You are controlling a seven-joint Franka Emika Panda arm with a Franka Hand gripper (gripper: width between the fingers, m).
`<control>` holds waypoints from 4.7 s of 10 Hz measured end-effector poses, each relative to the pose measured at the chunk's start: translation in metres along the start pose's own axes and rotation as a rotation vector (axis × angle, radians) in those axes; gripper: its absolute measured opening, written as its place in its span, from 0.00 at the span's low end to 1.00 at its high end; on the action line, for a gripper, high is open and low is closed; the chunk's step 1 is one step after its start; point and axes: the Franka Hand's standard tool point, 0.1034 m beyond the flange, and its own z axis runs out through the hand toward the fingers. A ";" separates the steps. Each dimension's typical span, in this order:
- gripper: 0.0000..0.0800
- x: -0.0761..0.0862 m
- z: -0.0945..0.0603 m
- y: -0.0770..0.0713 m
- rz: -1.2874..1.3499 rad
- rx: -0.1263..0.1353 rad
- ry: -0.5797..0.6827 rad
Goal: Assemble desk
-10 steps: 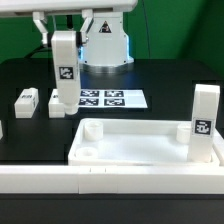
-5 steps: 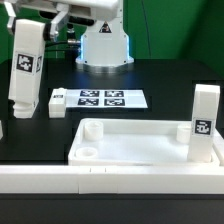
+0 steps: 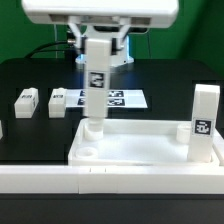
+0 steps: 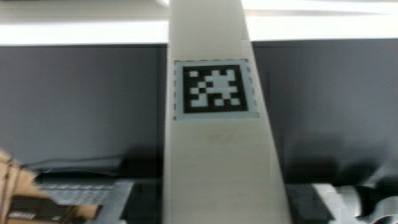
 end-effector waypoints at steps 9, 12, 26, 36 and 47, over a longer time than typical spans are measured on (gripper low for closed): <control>0.36 -0.002 0.010 0.082 -0.081 0.033 -0.055; 0.36 -0.007 0.022 0.050 -0.045 0.086 -0.062; 0.36 -0.015 0.029 0.024 0.017 0.101 -0.089; 0.36 -0.017 0.043 0.027 0.030 0.100 -0.092; 0.67 -0.021 0.044 0.014 0.001 0.054 0.001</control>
Offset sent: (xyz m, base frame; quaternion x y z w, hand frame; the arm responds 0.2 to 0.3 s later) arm 0.0000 0.0000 0.0000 0.0000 0.0000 0.0000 1.0000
